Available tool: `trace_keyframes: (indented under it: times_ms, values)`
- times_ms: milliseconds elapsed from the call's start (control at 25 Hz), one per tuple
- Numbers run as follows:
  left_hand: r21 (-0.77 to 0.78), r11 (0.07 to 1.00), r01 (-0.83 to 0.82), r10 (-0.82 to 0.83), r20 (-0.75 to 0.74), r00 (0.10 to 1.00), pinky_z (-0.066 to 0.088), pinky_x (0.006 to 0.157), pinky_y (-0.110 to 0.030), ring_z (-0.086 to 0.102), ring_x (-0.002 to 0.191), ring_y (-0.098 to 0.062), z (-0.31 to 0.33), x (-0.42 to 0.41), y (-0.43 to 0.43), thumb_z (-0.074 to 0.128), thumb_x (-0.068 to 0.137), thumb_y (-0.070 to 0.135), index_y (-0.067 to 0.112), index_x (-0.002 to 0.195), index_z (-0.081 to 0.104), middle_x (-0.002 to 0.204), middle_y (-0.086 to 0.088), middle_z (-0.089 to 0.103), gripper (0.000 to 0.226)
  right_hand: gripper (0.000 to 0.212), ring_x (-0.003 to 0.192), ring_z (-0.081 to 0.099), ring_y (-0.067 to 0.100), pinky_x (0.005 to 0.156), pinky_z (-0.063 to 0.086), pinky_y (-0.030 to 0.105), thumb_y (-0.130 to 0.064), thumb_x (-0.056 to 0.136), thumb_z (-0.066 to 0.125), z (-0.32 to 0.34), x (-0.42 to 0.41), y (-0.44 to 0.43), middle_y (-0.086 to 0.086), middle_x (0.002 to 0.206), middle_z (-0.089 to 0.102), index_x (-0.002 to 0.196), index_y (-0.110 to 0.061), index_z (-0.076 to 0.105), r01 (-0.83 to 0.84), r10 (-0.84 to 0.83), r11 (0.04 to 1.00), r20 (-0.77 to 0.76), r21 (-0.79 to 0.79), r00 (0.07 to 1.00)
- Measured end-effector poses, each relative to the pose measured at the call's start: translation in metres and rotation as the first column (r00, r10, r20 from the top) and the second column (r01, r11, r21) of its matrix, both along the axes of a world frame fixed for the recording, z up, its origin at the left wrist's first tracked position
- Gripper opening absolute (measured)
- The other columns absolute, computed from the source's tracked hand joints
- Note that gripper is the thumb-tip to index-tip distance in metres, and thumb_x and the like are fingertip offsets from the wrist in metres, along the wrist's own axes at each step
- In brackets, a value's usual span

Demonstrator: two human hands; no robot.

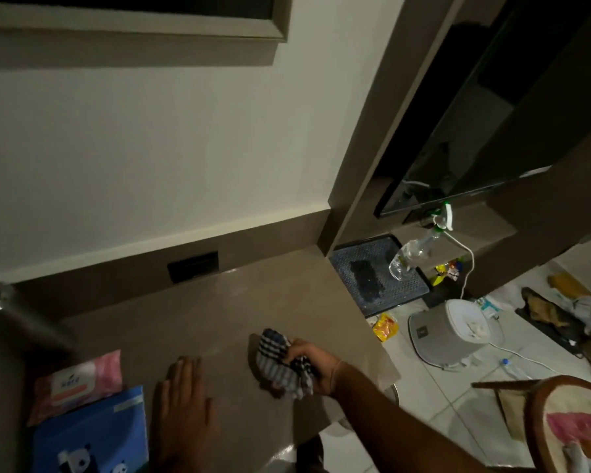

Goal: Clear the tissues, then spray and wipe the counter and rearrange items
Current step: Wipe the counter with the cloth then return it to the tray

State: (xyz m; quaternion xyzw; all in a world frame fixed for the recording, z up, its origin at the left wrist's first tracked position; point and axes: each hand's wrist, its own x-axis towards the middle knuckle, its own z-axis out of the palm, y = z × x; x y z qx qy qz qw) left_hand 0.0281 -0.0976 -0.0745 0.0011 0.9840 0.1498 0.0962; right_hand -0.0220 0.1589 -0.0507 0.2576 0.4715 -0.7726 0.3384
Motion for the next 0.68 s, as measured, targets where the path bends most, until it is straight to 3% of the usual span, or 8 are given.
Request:
trace_keyframes:
  times_ms: [120,200,320,400,440,520,600,680]
  values:
    - [0.015,0.998,0.056,-0.056,-0.016,0.998,0.020,0.130,-0.047,0.026,0.159,-0.027,0.003,-0.007,0.046,0.007,0.074,0.044,0.014,0.159,0.033,0.169,-0.009,0.029,0.094,0.060,0.102,0.065,0.039,0.086,0.057,0.043,0.007,0.085,0.035,-0.001,-0.023,0.059,0.029,0.130,0.059,0.139,0.000,0.060,0.120,-0.121,0.989,0.006,0.086,0.993]
    - [0.056,0.994,0.099,-0.097,-0.029,0.995,0.020,0.131,-0.049,0.021,0.160,-0.026,-0.001,-0.015,0.081,0.009,0.075,0.043,0.013,0.159,0.034,0.169,-0.010,0.028,0.093,0.063,0.106,0.059,0.041,0.082,0.053,0.043,0.008,0.088,0.030,-0.002,-0.044,0.115,0.030,0.130,0.057,0.146,0.005,0.054,0.255,-0.259,0.958,0.015,0.132,0.966]
    - [0.015,0.981,0.194,-0.190,-0.141,0.972,0.008,0.132,-0.040,-0.005,0.161,-0.007,-0.008,-0.031,0.129,0.028,0.076,0.037,0.008,0.148,0.054,0.164,-0.013,0.040,0.082,0.056,0.087,0.058,0.035,0.063,0.047,0.033,0.006,0.091,0.036,0.000,-0.083,0.199,0.038,0.127,0.061,0.142,0.004,0.060,0.349,-0.363,0.864,-0.031,0.364,0.931]
    - [0.041,0.967,0.250,-0.241,-0.148,0.959,-0.002,0.129,-0.031,-0.010,0.160,-0.006,-0.006,-0.043,0.161,0.040,0.075,0.033,0.007,0.139,0.062,0.170,-0.011,0.028,0.072,0.033,0.084,0.058,0.033,0.059,0.044,0.031,-0.003,0.099,0.050,-0.004,-0.108,0.242,0.037,0.117,0.066,0.125,0.005,0.068,0.298,-0.336,0.780,-0.034,0.549,0.941]
    - [0.031,0.965,0.261,-0.255,-0.129,0.958,0.000,0.128,-0.031,-0.001,0.161,-0.012,-0.009,-0.048,0.176,0.041,0.078,0.033,0.008,0.139,0.062,0.171,-0.010,0.022,0.069,0.022,0.085,0.061,0.032,0.061,0.046,0.032,-0.007,0.101,0.057,-0.007,-0.120,0.257,0.031,0.108,0.067,0.116,0.003,0.069,0.281,-0.317,0.752,-0.046,0.596,0.947]
    - [0.017,0.968,0.251,-0.250,-0.063,0.966,0.013,0.123,-0.037,0.023,0.152,-0.024,-0.020,-0.054,0.196,0.037,0.088,0.034,0.004,0.136,0.066,0.157,-0.016,0.048,0.063,0.018,0.094,0.063,0.029,0.077,0.051,0.035,-0.009,0.101,0.066,-0.018,-0.143,0.284,0.023,0.104,0.068,0.111,0.005,0.071,0.242,-0.227,0.684,-0.115,0.688,0.967]
    - [-0.024,0.979,0.202,-0.203,-0.030,0.979,0.014,0.121,-0.038,0.034,0.143,-0.028,-0.030,-0.060,0.208,0.039,0.083,0.037,0.003,0.135,0.066,0.142,-0.019,0.064,0.067,0.028,0.105,0.067,0.032,0.094,0.053,0.038,-0.009,0.100,0.068,-0.033,-0.168,0.306,0.024,0.116,0.072,0.125,0.004,0.071,0.151,-0.040,0.567,-0.157,0.810,0.987]
    - [-0.033,0.987,0.155,-0.155,-0.012,0.988,0.006,0.124,-0.034,0.036,0.142,-0.029,-0.034,-0.062,0.210,0.043,0.074,0.036,0.002,0.138,0.063,0.145,-0.019,0.061,0.075,0.040,0.126,0.064,0.040,0.113,0.047,0.045,-0.003,0.101,0.062,-0.049,-0.188,0.319,0.024,0.137,0.067,0.141,-0.002,0.062,0.042,0.186,0.442,-0.137,0.896,0.973]
